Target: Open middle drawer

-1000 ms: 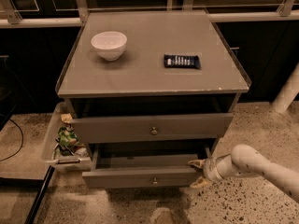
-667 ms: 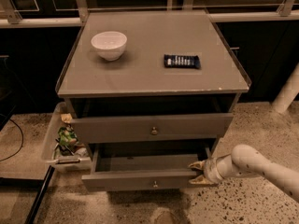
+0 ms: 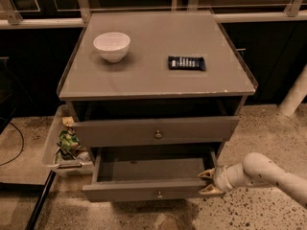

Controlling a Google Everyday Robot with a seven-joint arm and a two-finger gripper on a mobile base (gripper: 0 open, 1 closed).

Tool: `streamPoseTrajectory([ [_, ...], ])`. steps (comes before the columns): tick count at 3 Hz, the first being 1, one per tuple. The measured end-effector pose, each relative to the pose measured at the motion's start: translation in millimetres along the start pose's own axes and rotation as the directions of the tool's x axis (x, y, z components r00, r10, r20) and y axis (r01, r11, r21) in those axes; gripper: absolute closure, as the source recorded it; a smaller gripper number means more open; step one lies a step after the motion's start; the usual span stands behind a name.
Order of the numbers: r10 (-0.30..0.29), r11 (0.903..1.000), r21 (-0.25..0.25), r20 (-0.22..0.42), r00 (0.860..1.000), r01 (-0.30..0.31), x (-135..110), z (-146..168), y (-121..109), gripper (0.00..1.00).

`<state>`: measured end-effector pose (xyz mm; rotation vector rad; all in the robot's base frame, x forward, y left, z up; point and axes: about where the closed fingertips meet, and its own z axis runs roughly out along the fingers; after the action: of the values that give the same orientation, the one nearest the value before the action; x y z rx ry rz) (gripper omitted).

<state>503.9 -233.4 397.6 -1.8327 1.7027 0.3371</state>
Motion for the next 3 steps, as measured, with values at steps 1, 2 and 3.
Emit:
streamPoseTrajectory([
  [1, 0.001, 1.0, 0.001, 0.001, 1.0, -0.001, -1, 0, -1, 0.17],
  [2, 0.007, 0.9999, 0.012, 0.01, 1.0, -0.007, 5, -9, 22, 0.12],
  [3, 0.008, 0.9994, 0.034, 0.036, 0.999, -0.009, 9, -28, 71, 0.35],
])
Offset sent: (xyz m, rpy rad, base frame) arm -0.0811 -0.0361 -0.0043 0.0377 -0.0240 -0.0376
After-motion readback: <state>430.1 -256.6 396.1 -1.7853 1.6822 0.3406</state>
